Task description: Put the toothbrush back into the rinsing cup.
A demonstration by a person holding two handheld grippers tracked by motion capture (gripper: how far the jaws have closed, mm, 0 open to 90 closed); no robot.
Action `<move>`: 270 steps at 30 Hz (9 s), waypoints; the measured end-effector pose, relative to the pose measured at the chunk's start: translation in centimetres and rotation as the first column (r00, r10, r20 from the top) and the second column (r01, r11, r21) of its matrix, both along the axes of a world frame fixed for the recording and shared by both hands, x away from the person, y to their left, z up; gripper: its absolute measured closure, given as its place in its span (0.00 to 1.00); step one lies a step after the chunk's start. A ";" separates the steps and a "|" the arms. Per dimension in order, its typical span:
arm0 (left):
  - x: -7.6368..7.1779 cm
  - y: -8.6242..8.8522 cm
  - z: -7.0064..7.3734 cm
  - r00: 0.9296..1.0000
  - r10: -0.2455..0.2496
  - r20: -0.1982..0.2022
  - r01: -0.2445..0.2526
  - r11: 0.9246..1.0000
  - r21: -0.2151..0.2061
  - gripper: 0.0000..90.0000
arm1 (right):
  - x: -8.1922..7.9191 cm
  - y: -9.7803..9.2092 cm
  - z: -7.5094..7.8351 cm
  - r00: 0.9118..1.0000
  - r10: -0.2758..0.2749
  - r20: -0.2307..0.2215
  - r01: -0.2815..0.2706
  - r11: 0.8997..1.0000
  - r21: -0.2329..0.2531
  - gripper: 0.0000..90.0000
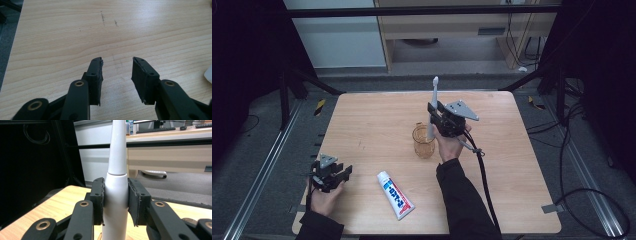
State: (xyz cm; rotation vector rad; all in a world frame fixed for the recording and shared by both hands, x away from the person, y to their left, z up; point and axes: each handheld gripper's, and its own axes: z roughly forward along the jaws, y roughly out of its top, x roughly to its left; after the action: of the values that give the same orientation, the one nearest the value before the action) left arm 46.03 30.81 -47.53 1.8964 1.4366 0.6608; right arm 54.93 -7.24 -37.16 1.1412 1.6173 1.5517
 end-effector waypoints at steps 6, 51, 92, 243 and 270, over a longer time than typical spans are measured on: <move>0.0 0.0 0.0 1.000 0.001 0.000 -0.001 1.000 0.000 0.66 | 0.1 0.4 -1.0 1.000 0.001 -0.013 -0.002 1.000 -0.023 0.75; 0.0 -0.2 0.0 1.000 -0.005 -0.003 0.005 1.000 0.007 0.66 | -0.1 0.8 -5.9 0.991 0.040 -0.128 -0.060 0.985 -0.160 0.75; 0.0 -0.2 0.1 1.000 -0.001 0.003 0.001 1.000 0.002 0.65 | -0.7 0.1 -5.1 0.986 0.071 -0.148 -0.095 0.982 -0.162 0.45; -5.4 -17.1 -1.1 0.843 -0.528 -0.103 0.532 0.847 0.014 0.99 | -10.0 -15.8 -8.9 0.913 -0.060 -0.404 -0.054 0.962 -0.266 0.93; -0.3 -11.0 3.2 0.925 -0.379 -0.004 0.379 0.925 -0.022 0.98 | -9.3 -16.6 -9.4 0.904 -0.091 -0.419 -0.032 0.960 -0.279 1.00</move>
State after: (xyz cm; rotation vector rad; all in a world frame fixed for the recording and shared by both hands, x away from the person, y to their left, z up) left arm 45.73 19.78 -44.33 2.0831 1.0291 0.4485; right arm 45.58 -23.82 -46.52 1.4042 2.0165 1.0467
